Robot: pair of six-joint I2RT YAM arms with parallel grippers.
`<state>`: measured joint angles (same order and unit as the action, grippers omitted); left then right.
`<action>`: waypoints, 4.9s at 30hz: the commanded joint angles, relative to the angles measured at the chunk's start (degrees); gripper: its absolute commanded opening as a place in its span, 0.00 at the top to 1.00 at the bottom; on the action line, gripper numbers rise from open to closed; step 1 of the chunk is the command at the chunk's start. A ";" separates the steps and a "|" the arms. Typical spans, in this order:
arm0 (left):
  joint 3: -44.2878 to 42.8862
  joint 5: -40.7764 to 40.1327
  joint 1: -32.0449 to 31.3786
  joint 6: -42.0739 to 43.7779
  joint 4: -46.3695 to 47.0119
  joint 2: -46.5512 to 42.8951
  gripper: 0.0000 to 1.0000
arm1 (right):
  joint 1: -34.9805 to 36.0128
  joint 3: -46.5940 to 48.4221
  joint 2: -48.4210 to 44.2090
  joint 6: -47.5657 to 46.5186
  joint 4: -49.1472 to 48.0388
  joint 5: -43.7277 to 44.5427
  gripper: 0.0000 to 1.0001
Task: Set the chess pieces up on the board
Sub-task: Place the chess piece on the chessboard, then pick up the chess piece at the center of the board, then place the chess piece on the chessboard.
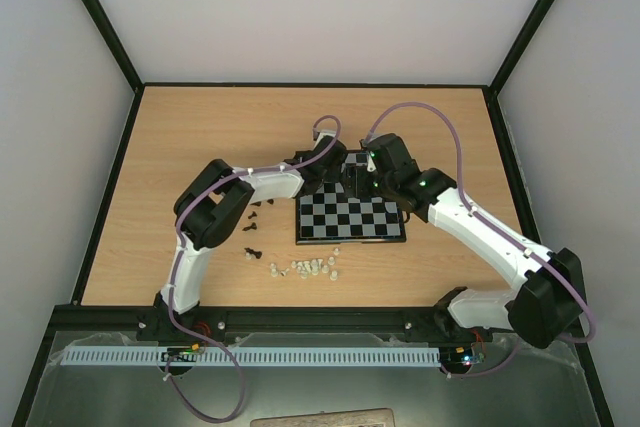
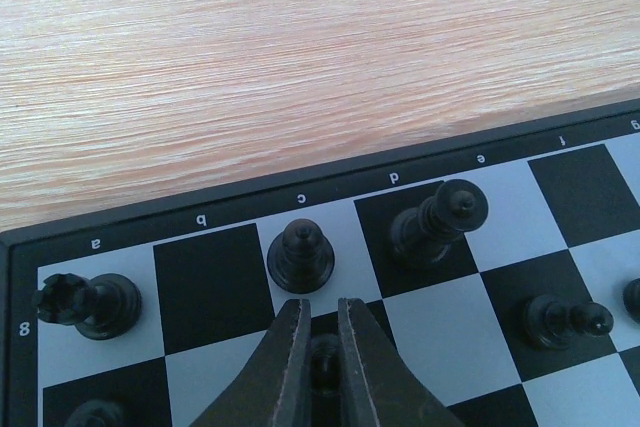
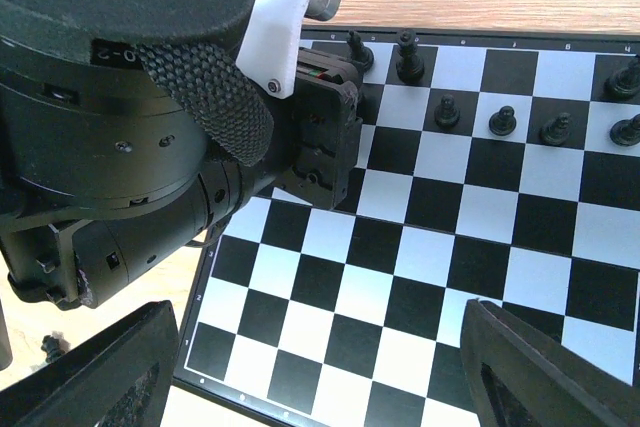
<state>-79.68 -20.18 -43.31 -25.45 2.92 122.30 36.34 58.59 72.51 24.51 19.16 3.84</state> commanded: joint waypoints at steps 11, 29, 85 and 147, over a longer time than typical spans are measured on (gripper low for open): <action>1.53 0.93 -0.20 0.10 -0.40 -1.33 0.88 | -0.22 -1.02 0.70 -0.34 -0.34 -1.15 0.21; 3.69 1.05 -1.86 1.20 -1.21 -10.47 0.77 | -0.23 -1.28 0.40 0.18 -0.70 -1.97 0.21; 43.84 23.28 28.98 -10.68 -13.91 -52.21 0.59 | 10.15 38.35 55.35 2.22 0.26 -12.52 0.48; 50.33 37.47 20.02 -14.12 9.28 -63.22 0.56 | 3.28 23.38 41.02 32.22 -25.56 -36.81 0.88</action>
<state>-29.04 20.36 -22.35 -39.66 9.93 58.28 39.40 83.33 114.48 52.73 -3.05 -30.30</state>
